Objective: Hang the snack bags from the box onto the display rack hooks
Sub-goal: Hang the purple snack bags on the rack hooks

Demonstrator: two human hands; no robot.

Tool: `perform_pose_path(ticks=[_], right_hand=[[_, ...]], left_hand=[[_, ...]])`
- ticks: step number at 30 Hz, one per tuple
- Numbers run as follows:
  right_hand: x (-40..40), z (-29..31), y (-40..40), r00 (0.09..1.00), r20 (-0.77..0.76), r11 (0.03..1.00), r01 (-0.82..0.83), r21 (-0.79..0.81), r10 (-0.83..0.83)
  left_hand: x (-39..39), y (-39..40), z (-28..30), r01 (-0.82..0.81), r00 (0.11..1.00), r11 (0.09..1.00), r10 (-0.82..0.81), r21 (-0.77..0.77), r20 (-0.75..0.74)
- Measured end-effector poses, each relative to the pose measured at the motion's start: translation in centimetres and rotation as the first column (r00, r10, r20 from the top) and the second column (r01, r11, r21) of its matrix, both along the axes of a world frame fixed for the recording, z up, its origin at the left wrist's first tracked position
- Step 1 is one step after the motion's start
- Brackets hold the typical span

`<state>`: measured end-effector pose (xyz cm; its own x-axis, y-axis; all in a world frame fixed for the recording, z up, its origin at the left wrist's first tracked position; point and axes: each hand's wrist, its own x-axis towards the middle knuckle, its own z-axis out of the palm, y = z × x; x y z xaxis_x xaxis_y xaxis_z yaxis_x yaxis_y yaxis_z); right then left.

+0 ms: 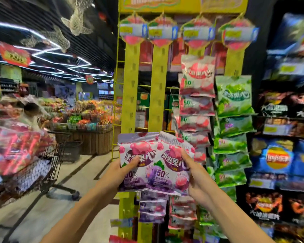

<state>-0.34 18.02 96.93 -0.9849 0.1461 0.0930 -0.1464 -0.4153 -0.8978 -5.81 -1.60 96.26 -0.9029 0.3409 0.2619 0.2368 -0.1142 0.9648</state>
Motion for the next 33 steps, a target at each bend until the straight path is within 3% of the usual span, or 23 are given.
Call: perform_pose_path(ticks=[4,10,16,20,26,33], right_hand=[[-1.7,2.8,-0.6,0.998,-0.004,0.998,0.059,-0.016,-0.059],[-6.2,5.8,-2.1,0.954,0.037,0.942,0.287,0.173,-0.298],[-11.4,8.6,-3.9,0.858,0.008,0.813,0.484,0.323,-0.513],[-13.4,8.9,-4.0,0.772,-0.011,0.728,0.604,0.324,-0.635],[-13.8,6.4,-2.9,0.702,0.025,0.670,0.668,0.326,-0.712],[-13.1,5.2,-2.7,0.692,0.006,0.630,0.654,0.418,-0.722]], left_hand=[[-2.4,-1.4,2.5,-0.072,0.997,0.997,0.072,0.036,0.016],[-6.3,-4.7,6.2,-0.104,0.995,0.988,0.103,0.118,0.010],[-9.2,-6.3,8.8,-0.094,0.993,0.988,0.101,0.120,-0.054],[-10.8,-6.3,9.2,-0.067,0.995,0.990,0.076,0.125,-0.068],[-12.1,-5.5,9.0,-0.022,0.997,0.992,0.031,0.125,-0.073],[-12.5,-4.1,8.7,0.024,0.998,0.993,-0.017,0.114,-0.062]])
